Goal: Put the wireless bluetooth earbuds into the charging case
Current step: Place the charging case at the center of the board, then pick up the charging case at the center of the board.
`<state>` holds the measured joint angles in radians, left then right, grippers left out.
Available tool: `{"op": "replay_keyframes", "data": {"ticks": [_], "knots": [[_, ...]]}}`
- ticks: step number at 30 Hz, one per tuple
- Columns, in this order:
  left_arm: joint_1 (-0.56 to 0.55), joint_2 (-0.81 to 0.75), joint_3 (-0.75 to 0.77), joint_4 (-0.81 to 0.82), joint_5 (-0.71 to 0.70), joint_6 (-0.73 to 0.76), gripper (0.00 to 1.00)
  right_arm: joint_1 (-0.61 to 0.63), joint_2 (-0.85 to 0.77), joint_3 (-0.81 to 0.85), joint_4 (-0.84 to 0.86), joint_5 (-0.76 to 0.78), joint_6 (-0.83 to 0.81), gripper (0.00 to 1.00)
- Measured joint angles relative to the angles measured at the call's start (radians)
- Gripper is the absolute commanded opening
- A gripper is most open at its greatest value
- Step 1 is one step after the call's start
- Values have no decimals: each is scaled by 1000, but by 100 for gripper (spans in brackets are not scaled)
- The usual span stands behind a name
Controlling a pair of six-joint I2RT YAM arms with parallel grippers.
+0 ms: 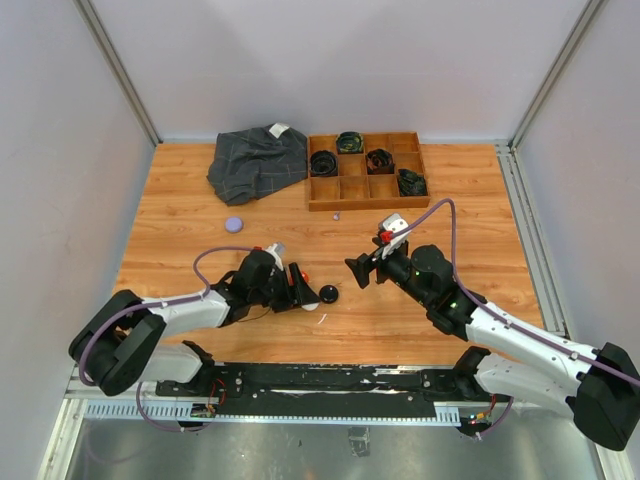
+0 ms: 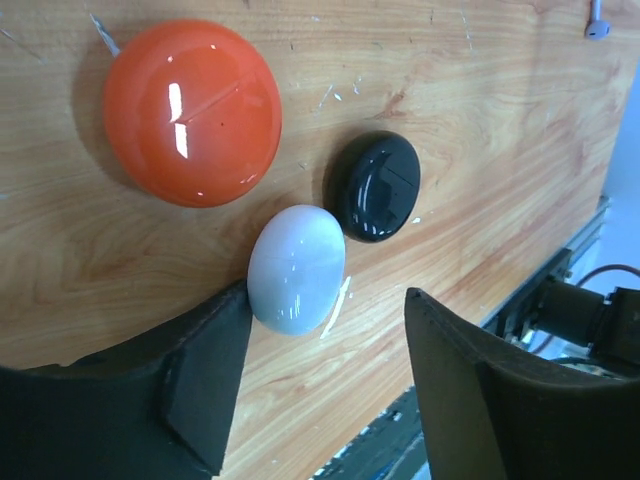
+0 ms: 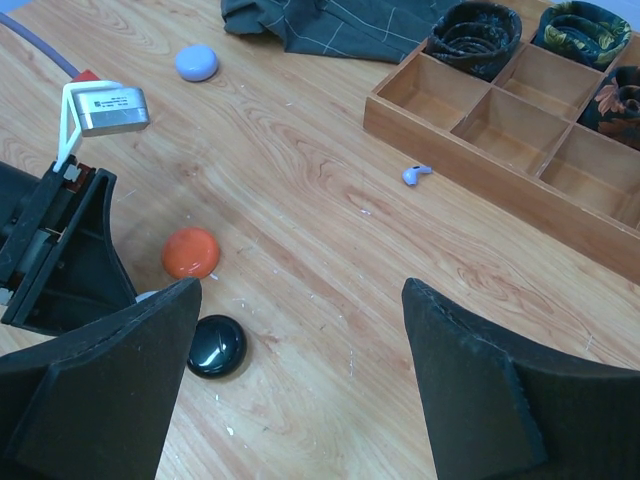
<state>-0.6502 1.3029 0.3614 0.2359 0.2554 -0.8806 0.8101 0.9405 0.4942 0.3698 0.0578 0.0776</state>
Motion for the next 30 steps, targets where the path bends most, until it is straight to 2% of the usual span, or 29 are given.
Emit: {"op": "replay_keyframes", "data": {"ticks": [4,8,14,19,25,30], "knots": [[0,-47,5,-47,-45,-5,86,0,0,0,0,1,1,83],[0,-100,39,-170,-130,14,99,0,-1,0,0,8,1,84],[23,-143,111,-391,-269,74,99,0,-6,0,0,20,1,84],[137,-148,177,-510,-344,173,99,0,-8,0,0,22,1,84],[288,-125,289,-534,-431,291,99,0,-11,0,0,23,1,85],[402,10,399,-513,-476,376,99,0,-14,0,0,23,1,86]]}}
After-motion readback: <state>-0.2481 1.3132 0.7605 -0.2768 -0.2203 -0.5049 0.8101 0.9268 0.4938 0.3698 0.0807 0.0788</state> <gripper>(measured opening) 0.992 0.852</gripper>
